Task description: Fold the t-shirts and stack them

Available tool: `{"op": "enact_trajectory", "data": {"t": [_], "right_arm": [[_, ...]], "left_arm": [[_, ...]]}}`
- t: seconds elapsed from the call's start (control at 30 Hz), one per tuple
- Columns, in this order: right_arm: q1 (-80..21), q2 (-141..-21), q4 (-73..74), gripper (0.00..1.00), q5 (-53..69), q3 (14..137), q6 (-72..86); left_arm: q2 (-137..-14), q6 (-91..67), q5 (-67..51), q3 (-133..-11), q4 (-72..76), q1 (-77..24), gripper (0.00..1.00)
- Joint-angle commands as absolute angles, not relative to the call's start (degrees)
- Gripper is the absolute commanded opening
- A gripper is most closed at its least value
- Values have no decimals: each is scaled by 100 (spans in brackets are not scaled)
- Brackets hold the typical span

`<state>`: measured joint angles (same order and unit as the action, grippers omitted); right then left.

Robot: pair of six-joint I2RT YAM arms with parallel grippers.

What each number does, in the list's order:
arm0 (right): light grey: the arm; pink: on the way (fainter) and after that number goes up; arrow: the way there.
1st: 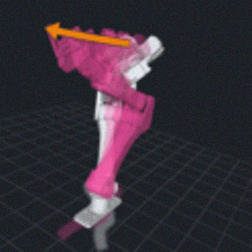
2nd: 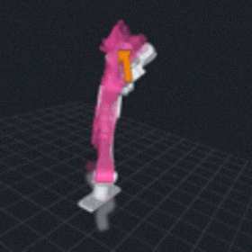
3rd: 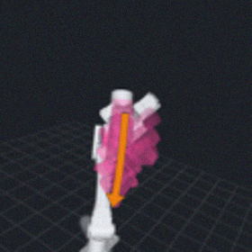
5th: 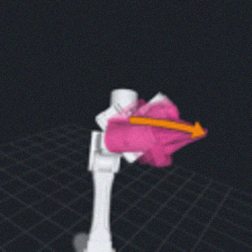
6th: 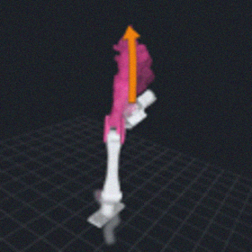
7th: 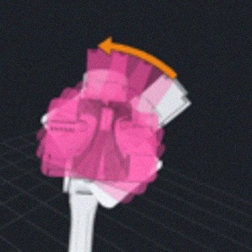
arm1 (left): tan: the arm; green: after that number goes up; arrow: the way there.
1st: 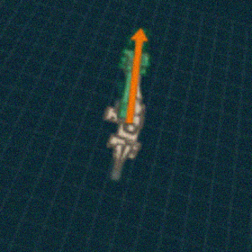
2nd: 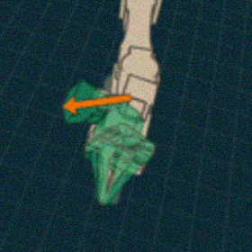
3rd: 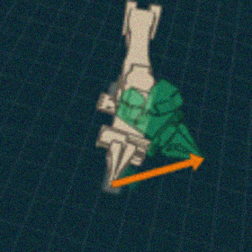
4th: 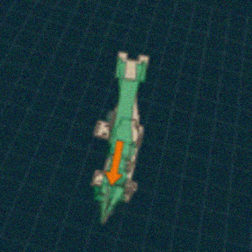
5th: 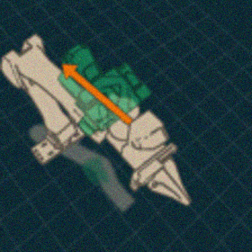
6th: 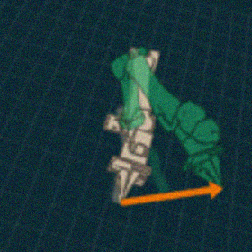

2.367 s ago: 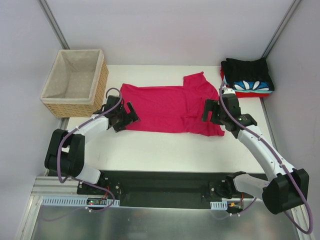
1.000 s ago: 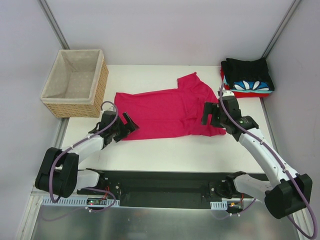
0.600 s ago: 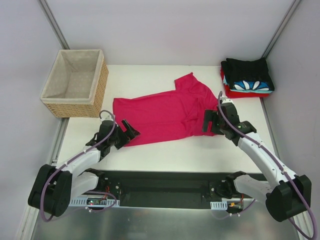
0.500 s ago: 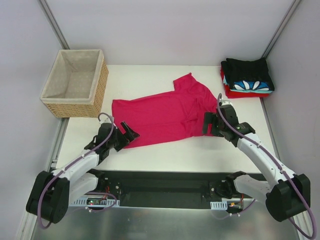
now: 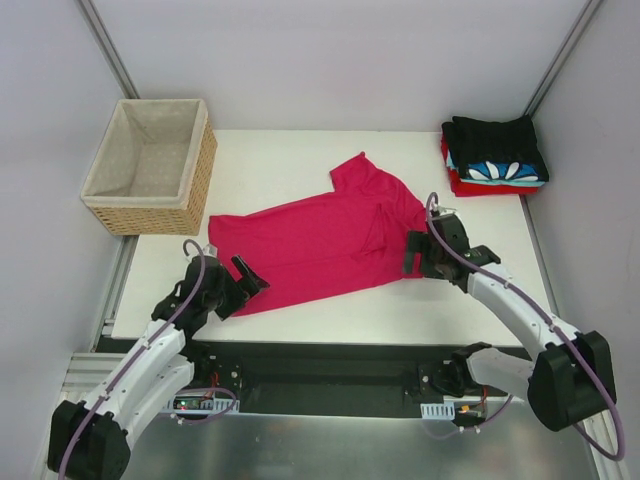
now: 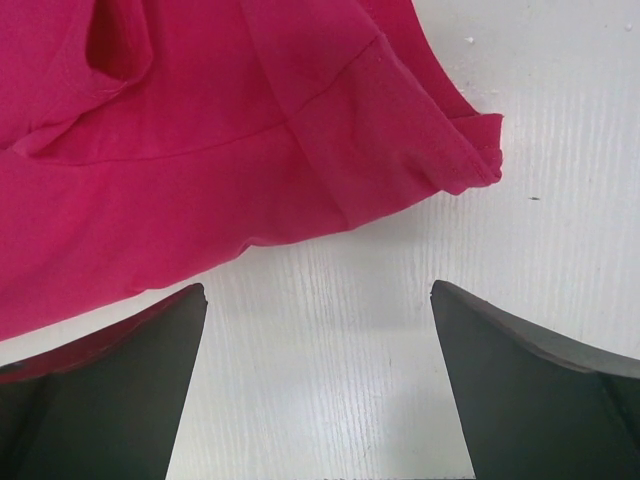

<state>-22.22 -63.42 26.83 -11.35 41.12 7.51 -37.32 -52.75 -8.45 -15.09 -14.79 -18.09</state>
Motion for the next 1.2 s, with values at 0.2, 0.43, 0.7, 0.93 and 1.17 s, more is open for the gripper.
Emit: {"op": "enact_trajectory", "data": {"t": [0.2, 0.43, 0.7, 0.93, 1.17], "right_arm": [[-2065, -7558, 2004, 100, -809, 4956, 826], [-2153, -8445, 1855, 99, -79, 5896, 870], [-2847, -9324, 1784, 89, 35, 6521, 1072], [-2962, -9773, 1652, 67, 35, 6600, 1230], [-2944, -9660, 1696, 61, -193, 6574, 1125]], "left_arm": [[-4148, -4992, -958, -2882, -1969, -1881, 99], [-4368, -4939, -888, -2980, -1969, -1890, 99], [-4561, -4896, -782, -3015, -1960, -1890, 99], [-4518, -4860, -738, -2988, -1960, -1890, 99], [-4553, -4843, -721, -2988, -1960, -1890, 99]]}}
